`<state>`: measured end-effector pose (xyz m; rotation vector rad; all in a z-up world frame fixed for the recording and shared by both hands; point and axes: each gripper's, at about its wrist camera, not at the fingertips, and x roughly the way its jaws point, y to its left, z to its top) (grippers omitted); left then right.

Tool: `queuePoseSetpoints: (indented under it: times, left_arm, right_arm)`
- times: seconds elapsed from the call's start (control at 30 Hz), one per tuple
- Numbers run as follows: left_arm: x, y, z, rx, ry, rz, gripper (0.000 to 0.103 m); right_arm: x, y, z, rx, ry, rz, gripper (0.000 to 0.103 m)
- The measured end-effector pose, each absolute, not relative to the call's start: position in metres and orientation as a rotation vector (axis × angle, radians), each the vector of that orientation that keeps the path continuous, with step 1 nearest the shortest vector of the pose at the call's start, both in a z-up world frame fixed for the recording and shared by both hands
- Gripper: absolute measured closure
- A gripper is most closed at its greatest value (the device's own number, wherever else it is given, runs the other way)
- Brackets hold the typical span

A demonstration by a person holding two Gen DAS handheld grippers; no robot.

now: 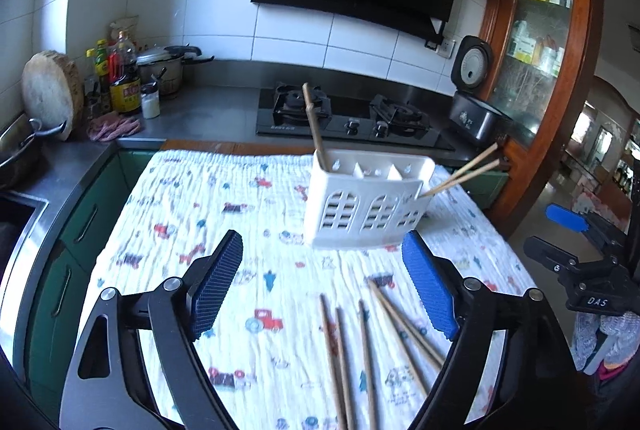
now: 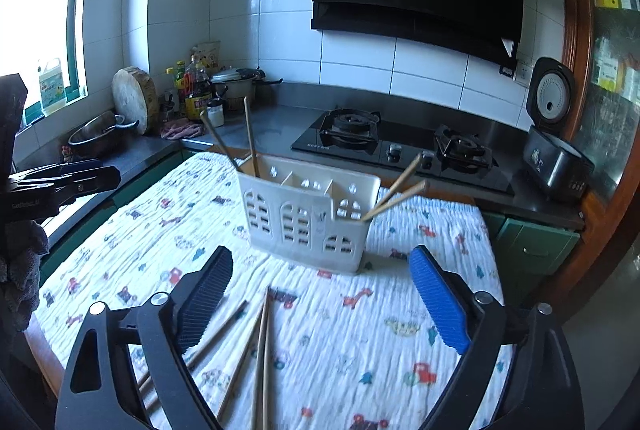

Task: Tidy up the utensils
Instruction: 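Withdraw both tools from the holder toward the loose chopsticks on the cloth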

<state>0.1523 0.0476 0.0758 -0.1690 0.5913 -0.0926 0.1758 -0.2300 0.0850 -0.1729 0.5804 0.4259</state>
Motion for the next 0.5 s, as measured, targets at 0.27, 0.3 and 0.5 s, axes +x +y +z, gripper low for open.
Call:
queuePoseSetpoints:
  times: [0.27,0.3,0.5]
  left_arm:
    - [0.114,0.066,0.038,-0.200,0.620,-0.025,0.013]
    - [0.112,0.070,0.033,-0.204,0.626,-0.013,0.013]
    - [0.092,0.078,0.006,-0.215,0.663,0.034,0.012]
  right_arm:
    - [0.145,-0.229,0.031,-0.166,0.653,0.446,0.011]
    - [0.140,-0.229,0.023,-0.163,0.664,0.450,0.011]
    - [0.125,-0.235,-0.014,-0.141,0.719,0.445,0.011]
